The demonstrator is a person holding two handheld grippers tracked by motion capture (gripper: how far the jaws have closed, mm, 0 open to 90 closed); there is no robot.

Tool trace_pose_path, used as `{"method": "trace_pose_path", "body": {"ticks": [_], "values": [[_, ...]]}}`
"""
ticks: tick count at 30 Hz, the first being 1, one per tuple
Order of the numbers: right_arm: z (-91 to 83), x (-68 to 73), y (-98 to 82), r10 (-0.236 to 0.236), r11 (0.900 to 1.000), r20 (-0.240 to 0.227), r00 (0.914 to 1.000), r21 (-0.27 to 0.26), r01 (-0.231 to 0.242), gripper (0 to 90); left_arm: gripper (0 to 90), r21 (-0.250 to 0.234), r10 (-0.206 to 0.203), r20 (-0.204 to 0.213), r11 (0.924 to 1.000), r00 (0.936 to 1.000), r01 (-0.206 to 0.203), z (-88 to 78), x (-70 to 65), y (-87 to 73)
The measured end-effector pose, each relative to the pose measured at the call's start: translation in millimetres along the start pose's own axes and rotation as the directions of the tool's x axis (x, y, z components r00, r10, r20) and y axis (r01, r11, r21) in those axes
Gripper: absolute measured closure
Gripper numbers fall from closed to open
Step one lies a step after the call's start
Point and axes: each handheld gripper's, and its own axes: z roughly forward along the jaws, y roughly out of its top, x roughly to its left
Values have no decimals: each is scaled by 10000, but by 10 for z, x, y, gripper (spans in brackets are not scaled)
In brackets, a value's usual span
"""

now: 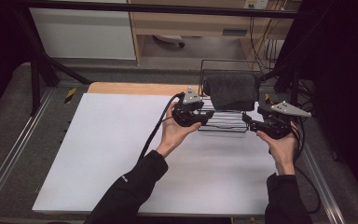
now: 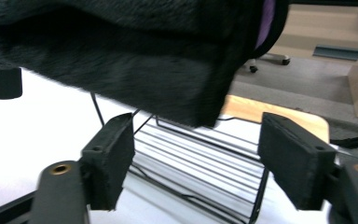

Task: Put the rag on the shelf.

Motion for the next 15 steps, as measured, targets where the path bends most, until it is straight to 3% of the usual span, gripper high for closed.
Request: {"method": "trace_pose_path", "body": {"ticks": [8,15], "values": [[29,94,-85,-10,10000,-465,9989,72,14,142,326,483,-149,-129,9987,9998,155,-92,71,-174],[9,220,-100,-65,9999,-787,9969,85,72,77,240,882,-458,-185,9950,9988,473,-281,200,-343]]}}
